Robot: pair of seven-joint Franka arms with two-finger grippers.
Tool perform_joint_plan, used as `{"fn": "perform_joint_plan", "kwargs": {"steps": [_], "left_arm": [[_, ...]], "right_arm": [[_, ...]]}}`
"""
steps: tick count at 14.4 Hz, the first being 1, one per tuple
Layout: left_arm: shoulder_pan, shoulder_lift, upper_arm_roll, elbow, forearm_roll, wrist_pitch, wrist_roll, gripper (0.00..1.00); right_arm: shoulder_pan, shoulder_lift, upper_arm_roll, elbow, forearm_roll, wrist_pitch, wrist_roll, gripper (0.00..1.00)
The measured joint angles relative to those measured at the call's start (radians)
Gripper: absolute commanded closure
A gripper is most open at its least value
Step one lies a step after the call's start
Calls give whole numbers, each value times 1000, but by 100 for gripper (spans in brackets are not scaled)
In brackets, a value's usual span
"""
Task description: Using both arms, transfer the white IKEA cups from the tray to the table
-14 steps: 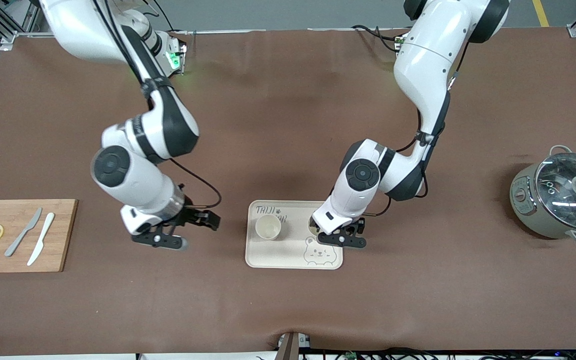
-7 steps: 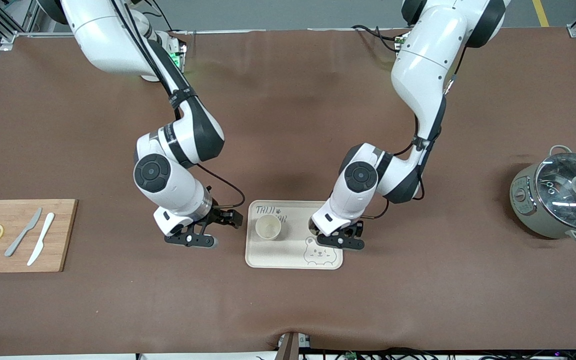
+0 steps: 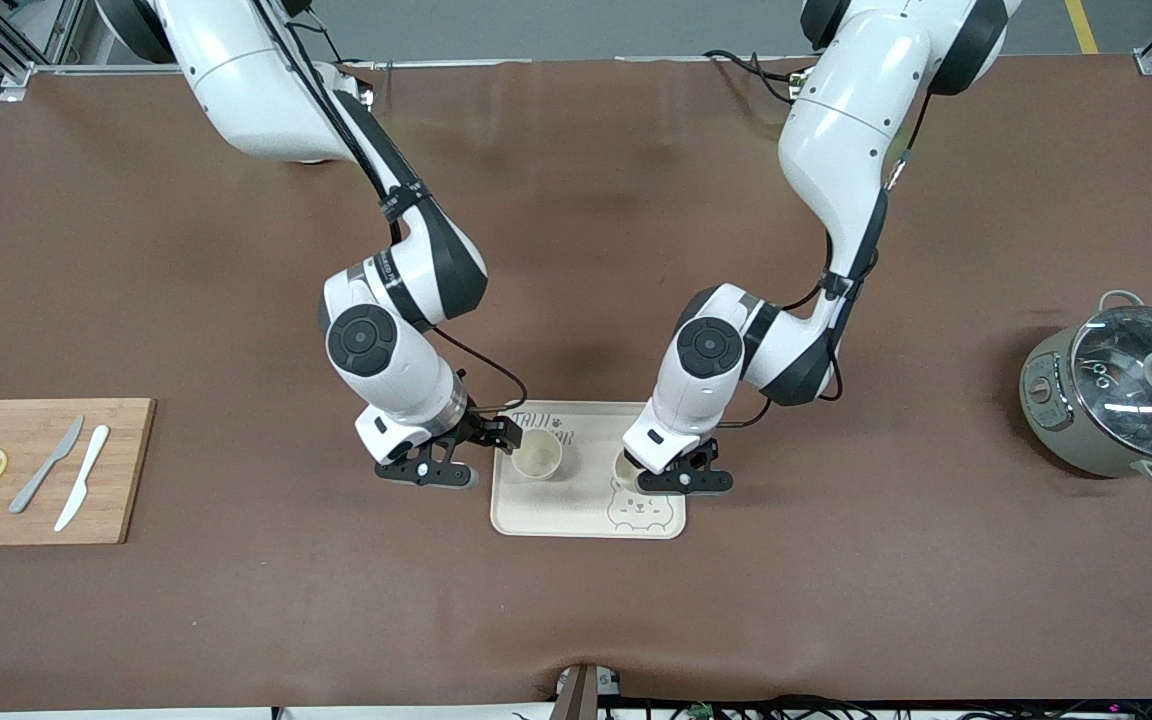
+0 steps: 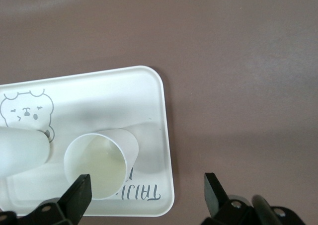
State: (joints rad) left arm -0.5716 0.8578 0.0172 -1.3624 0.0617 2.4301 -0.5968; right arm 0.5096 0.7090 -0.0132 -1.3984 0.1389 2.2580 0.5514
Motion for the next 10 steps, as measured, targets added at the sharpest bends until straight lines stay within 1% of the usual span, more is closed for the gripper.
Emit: {"fn": "perform_joint_plan", "kwargs": {"steps": [7, 10], "left_arm": [[-1, -4, -2, 7, 0, -2, -32, 100], [-1, -29, -2, 16, 0, -82, -37, 100]], "right_arm": [[27, 39, 0, 1, 0, 56, 13, 0], [42, 55, 0, 2, -2, 75, 28, 0]]}}
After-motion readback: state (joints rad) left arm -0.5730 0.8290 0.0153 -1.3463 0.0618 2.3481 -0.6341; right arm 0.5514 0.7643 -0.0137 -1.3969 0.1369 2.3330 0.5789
